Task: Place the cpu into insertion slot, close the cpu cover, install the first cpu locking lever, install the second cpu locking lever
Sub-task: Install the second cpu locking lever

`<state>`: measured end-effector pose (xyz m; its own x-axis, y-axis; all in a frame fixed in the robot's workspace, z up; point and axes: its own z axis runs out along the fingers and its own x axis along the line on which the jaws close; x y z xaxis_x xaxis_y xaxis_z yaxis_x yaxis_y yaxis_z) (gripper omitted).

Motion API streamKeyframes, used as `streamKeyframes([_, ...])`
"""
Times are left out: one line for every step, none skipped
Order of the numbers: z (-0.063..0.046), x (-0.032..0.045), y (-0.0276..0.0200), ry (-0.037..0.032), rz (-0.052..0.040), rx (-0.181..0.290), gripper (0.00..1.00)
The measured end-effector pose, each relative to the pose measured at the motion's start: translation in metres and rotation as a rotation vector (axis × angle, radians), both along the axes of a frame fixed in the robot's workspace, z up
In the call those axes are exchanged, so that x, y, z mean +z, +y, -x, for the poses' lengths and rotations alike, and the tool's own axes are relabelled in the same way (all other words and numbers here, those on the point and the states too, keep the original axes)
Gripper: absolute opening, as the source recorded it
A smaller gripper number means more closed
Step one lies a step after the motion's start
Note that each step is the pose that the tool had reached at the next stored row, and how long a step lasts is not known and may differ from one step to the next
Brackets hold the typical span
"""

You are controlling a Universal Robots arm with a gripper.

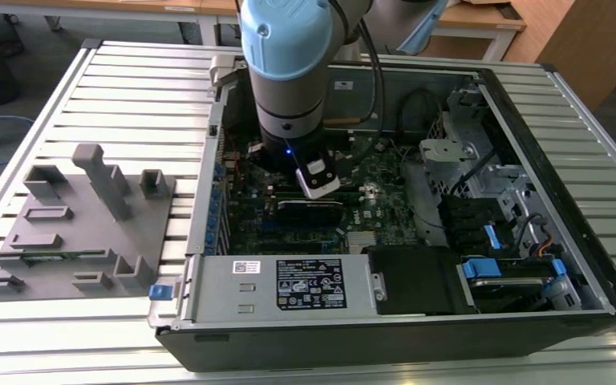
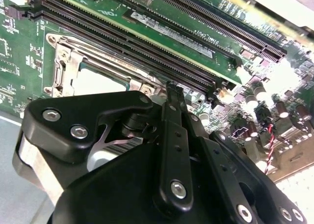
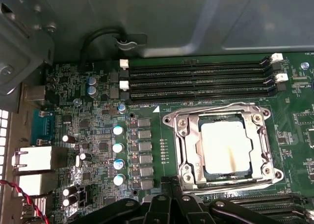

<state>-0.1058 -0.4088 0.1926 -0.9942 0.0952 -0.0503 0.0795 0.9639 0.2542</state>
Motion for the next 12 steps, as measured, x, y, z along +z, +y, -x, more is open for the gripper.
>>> streamKeyframes([0.0, -0.0002, 0.0, 0.0, 0.0, 0.0, 0.11])
streamKeyframes([0.0, -0.0005, 0.0, 0.0, 0.0, 0.0, 0.11])
streamKeyframes([0.0, -0.0008, 0.0, 0.0, 0.0, 0.0, 0.11])
streamKeyframes([0.0, -0.0011, 0.0, 0.0, 0.0, 0.0, 0.11])
streamKeyframes([0.0, -0.0014, 0.0, 0.0, 0.0001, 0.0, 0.11])
streamKeyframes([0.0, -0.0016, 0.0, 0.0001, 0.0002, 0.0, 0.11])
streamKeyframes([0.0, -0.0017, 0.0, 0.0001, 0.0002, 0.0, 0.11])
streamKeyframes([0.0, -0.0017, 0.0, 0.0001, 0.0002, 0.0, 0.11])
streamKeyframes([0.0, -0.0018, 0.0, 0.0001, 0.0, 0.0, 0.11])
streamKeyframes([0.0, -0.0017, 0.0, 0.0, -0.0001, 0.0, 0.11])
streamKeyframes([0.0, -0.0011, 0.0001, -0.0001, -0.0003, 0.0, 0.11])
streamKeyframes([0.0, -0.0005, 0.0002, -0.0003, -0.0006, 0.0, 0.11])
